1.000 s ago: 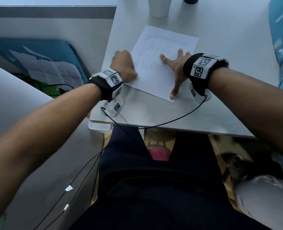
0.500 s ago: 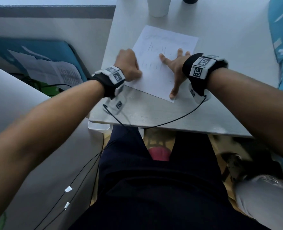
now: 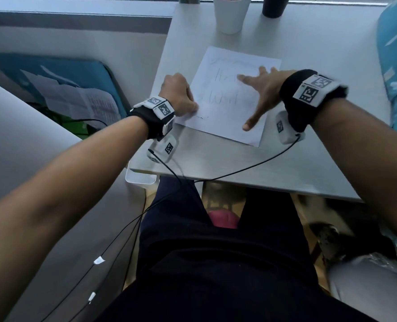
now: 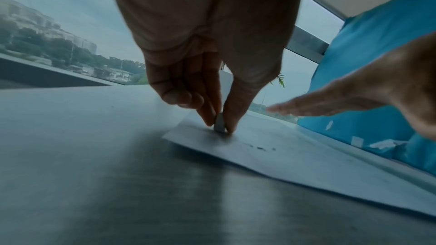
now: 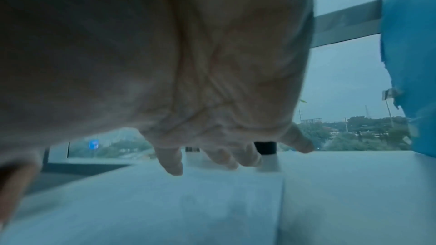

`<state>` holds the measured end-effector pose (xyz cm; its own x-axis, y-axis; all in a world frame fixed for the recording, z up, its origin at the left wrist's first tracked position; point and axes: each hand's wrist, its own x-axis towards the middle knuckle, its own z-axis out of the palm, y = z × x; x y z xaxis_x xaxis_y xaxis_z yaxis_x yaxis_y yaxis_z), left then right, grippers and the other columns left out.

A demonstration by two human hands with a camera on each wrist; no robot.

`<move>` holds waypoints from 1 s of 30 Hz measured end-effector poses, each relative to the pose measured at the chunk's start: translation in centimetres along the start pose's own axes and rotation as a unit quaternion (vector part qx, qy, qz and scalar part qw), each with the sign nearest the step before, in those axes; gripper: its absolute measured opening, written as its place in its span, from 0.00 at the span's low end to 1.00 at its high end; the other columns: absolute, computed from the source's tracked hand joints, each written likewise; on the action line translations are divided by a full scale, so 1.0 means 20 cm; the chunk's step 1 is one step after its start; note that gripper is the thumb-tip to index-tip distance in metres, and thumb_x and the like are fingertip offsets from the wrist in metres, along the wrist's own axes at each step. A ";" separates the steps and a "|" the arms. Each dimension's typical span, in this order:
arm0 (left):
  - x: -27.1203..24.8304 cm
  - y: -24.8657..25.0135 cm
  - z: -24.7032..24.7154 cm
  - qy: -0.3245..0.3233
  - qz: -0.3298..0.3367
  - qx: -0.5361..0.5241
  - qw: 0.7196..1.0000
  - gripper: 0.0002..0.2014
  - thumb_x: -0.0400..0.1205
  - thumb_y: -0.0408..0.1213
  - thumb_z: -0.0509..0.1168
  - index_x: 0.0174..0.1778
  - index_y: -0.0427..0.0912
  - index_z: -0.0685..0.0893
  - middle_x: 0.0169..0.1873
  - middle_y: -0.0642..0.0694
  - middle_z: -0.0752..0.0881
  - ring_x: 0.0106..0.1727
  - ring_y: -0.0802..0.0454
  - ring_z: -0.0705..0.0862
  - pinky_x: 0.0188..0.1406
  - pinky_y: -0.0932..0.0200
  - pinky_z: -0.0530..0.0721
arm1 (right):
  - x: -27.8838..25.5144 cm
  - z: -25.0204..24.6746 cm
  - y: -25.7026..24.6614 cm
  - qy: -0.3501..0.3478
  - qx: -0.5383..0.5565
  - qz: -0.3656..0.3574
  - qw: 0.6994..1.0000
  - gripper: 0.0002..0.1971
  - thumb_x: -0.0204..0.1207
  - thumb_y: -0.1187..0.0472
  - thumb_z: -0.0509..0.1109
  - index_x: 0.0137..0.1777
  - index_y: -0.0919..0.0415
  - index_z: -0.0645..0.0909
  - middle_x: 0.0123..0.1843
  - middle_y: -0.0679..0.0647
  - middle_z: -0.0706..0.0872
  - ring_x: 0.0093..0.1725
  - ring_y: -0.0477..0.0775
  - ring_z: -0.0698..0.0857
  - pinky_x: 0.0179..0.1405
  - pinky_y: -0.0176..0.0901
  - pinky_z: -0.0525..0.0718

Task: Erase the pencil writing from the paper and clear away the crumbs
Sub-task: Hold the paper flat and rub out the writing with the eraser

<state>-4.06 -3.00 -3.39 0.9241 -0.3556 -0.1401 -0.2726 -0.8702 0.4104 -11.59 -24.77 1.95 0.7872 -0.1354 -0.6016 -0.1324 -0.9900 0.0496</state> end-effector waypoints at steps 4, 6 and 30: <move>-0.01 0.02 -0.02 -0.012 -0.012 -0.018 1.000 0.06 0.65 0.38 0.81 0.28 0.45 0.89 0.30 0.47 0.90 0.29 0.59 0.85 0.28 0.67 0.80 | 0.04 -0.03 -0.15 0.083 0.059 -0.071 0.992 0.68 0.48 0.30 0.82 0.84 0.35 0.43 0.88 0.58 0.49 0.87 0.60 0.50 0.82 0.61 0.55; -0.01 0.05 -0.03 -0.009 -0.007 -0.036 0.999 0.06 0.65 0.38 0.81 0.28 0.45 0.90 0.31 0.47 0.90 0.31 0.58 0.86 0.29 0.66 0.82 | 0.09 0.02 -0.25 0.046 0.032 -0.076 0.996 0.70 0.45 0.32 0.85 0.84 0.32 0.43 0.88 0.59 0.48 0.86 0.66 0.49 0.81 0.68 0.57; -0.11 0.14 0.08 -0.042 -0.018 -0.038 0.998 0.06 0.63 0.36 0.80 0.32 0.38 0.92 0.29 0.48 0.90 0.34 0.56 0.89 0.37 0.57 0.91 | 0.21 0.09 -0.28 0.003 0.000 -0.048 0.999 0.76 0.34 0.29 0.84 0.80 0.25 0.36 0.86 0.61 0.33 0.84 0.76 0.44 0.78 0.78 0.57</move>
<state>-7.25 -5.14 -3.43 0.9064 -0.3547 -0.2294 -0.2156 -0.8554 0.4709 -8.58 -19.64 -2.30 0.7997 -0.0394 -0.5991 -0.0555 -0.9984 -0.0084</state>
